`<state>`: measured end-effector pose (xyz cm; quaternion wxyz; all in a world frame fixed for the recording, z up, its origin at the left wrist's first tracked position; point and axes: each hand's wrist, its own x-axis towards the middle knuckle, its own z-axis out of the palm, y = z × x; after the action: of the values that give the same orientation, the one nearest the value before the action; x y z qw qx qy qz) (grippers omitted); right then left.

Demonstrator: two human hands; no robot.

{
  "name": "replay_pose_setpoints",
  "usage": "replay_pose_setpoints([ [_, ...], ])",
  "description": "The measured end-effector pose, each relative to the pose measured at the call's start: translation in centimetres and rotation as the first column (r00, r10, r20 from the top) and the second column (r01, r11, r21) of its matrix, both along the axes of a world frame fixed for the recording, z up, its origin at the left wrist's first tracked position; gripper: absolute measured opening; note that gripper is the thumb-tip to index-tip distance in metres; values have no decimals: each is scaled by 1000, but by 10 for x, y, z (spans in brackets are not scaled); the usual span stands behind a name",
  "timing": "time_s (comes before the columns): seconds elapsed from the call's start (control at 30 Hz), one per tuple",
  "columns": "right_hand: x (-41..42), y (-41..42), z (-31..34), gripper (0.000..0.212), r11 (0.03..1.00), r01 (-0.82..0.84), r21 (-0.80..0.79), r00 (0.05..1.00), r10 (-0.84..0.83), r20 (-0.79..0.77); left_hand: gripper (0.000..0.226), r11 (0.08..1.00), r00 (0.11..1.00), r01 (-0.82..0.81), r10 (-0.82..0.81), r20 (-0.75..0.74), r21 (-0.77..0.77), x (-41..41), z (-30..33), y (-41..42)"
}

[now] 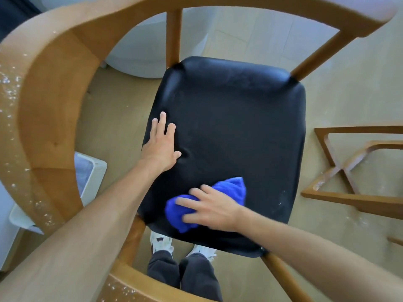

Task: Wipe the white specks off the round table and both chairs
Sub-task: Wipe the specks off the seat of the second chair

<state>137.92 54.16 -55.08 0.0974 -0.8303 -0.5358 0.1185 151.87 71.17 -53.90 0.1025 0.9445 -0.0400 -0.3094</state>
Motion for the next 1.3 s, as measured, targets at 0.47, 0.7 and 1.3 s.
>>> replay_pose_setpoints([
  [0.47,-23,-172,16,21,996,15,-91,997,-22,-67,70,999,999,-43,43,-14,-5,0,-9,-3],
  [0.7,-6,-194,9,28,538,841,56,541,-839,-57,72,999,999,-45,45,-2,-22,1,-8,-2],
  [1.3,-79,-110,12,15,930,-344,-131,883,272,-382,76,998,998,-59,59,3,-34,0,5,-8],
])
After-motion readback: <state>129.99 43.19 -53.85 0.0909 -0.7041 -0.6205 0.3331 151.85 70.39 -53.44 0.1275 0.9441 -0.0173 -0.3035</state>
